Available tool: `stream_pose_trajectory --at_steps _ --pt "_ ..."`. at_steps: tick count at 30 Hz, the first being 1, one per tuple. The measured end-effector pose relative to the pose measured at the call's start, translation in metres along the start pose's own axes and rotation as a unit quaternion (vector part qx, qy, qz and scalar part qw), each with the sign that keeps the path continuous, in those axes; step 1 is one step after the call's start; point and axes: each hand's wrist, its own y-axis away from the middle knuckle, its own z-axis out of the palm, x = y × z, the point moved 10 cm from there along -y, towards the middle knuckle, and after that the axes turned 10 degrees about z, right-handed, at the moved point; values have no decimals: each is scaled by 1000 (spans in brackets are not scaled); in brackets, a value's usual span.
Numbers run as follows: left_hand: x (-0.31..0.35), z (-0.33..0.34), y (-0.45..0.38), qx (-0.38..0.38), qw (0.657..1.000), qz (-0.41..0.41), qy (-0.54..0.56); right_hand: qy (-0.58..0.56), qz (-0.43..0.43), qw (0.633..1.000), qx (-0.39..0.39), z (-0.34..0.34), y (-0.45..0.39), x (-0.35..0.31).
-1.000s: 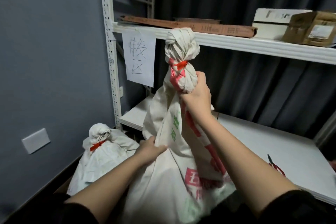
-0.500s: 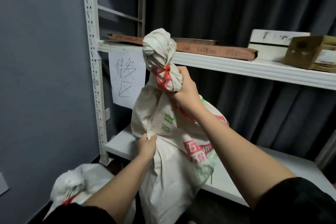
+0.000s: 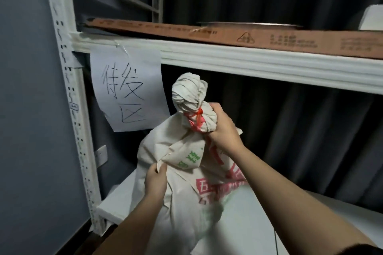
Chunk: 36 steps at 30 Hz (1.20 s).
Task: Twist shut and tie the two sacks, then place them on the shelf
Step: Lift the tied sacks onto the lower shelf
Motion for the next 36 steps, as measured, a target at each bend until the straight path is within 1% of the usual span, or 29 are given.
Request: stream_pose_trajectory --at_steps 3,6,9,11,13,14,15,16,17,18,19,20,22,23,25,27,29,30,31,33,34,36 --pt "-16 9 -17 -13 1000 3 7 4 50 999 -17 17 -15 41" --pt "-33 17 -32 -35 999 -23 6 -8 112 993 -29 43 -29 64" --pt "-51 27 -33 -97 993 -41 -61 -32 181 981 -60 70 -34 91" --pt "-64 32 -25 -139 983 -70 -98 -43 212 975 -58 79 -34 107" --pt "-73 34 -21 -156 977 -88 -113 8 235 971 -49 87 -36 118" --pt "-72 31 -20 -144 977 -80 -132 61 237 968 -50 92 -37 121" --pt "-68 25 -21 -117 979 -59 -158 122 232 963 -54 100 -39 124" --pt "-59 20 -21 -88 978 -20 -187 179 225 956 -59 108 -39 126" --pt "-49 21 -19 -75 972 29 -223 222 214 949 -58 117 -39 128" --pt "-42 28 -14 -86 957 78 -264 247 209 944 -59 125 -38 131" --pt "-40 39 -9 -112 938 116 -307 244 215 943 -66 132 -37 136" --pt "-41 49 -4 -139 917 138 -348 218 236 943 -84 137 -36 142" --pt "-50 60 -3 -173 882 150 -411 152 283 941 -110 138 -35 157" --pt "-56 60 -5 -178 877 144 -422 131 294 940 -110 133 -34 163" --pt "-61 57 -14 -168 881 137 -421 97 272 954 -78 112 -30 161" --pt "-62 55 -22 -157 883 139 -419 70 208 976 -4 84 -19 149" --pt "-65 58 -28 -149 885 129 -421 93 164 979 78 61 3 147" --pt "-65 59 -32 -140 887 123 -422 124 169 973 97 57 16 154" --pt "-66 60 -35 -132 889 119 -423 153 196 964 91 61 29 168" --pt "-67 60 -38 -116 891 110 -426 185 281 942 14 90 54 206" --pt "-68 60 -40 -107 889 108 -431 176 319 931 -29 108 65 222" --pt "-69 59 -43 -96 888 102 -438 120 362 921 -81 143 74 239"
